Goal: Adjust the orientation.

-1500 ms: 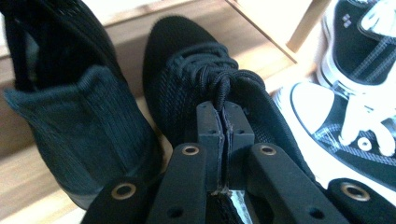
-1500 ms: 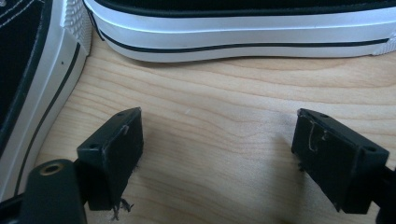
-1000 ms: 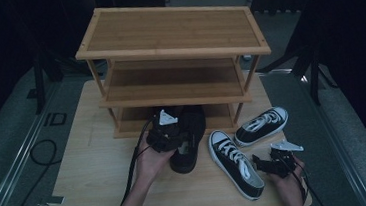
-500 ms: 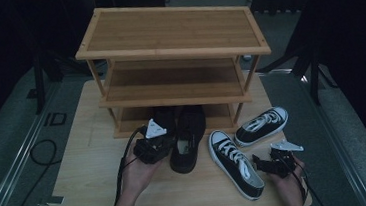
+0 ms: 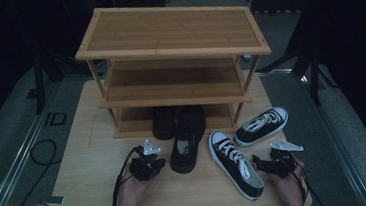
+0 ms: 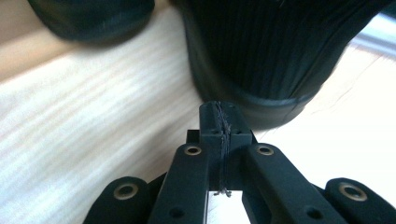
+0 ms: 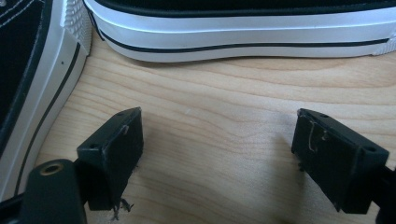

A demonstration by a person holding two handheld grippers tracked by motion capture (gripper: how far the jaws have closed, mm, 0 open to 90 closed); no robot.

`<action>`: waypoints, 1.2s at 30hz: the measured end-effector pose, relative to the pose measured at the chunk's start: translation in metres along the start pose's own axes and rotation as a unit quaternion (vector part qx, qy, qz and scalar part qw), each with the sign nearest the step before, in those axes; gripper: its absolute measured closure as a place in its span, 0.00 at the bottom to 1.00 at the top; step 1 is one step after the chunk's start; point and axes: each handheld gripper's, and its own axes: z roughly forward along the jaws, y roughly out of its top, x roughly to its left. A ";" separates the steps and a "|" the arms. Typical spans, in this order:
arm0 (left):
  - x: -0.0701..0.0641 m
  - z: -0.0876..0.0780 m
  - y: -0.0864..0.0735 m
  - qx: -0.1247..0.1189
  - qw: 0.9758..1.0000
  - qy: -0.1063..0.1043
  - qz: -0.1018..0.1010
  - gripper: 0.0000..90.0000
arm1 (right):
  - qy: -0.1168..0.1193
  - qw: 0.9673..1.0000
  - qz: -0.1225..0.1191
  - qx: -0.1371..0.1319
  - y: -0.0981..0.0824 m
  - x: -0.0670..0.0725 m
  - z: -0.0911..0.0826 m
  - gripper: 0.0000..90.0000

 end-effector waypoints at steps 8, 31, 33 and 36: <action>-0.006 0.015 -0.006 0.024 1.000 -0.008 0.010 1.00 | 0.000 1.000 0.000 0.000 0.000 0.000 0.000 0.18; -0.040 0.036 0.000 0.029 0.998 -0.046 0.030 0.99 | 0.000 1.000 0.000 0.000 0.000 0.000 0.000 0.18; -0.043 0.038 0.001 0.028 0.998 -0.048 0.032 0.99 | 0.000 1.000 0.000 0.000 0.000 0.000 0.000 0.19; -0.044 0.039 0.003 0.027 0.998 -0.048 0.033 0.99 | 0.000 1.000 0.000 0.000 0.000 0.000 0.000 0.18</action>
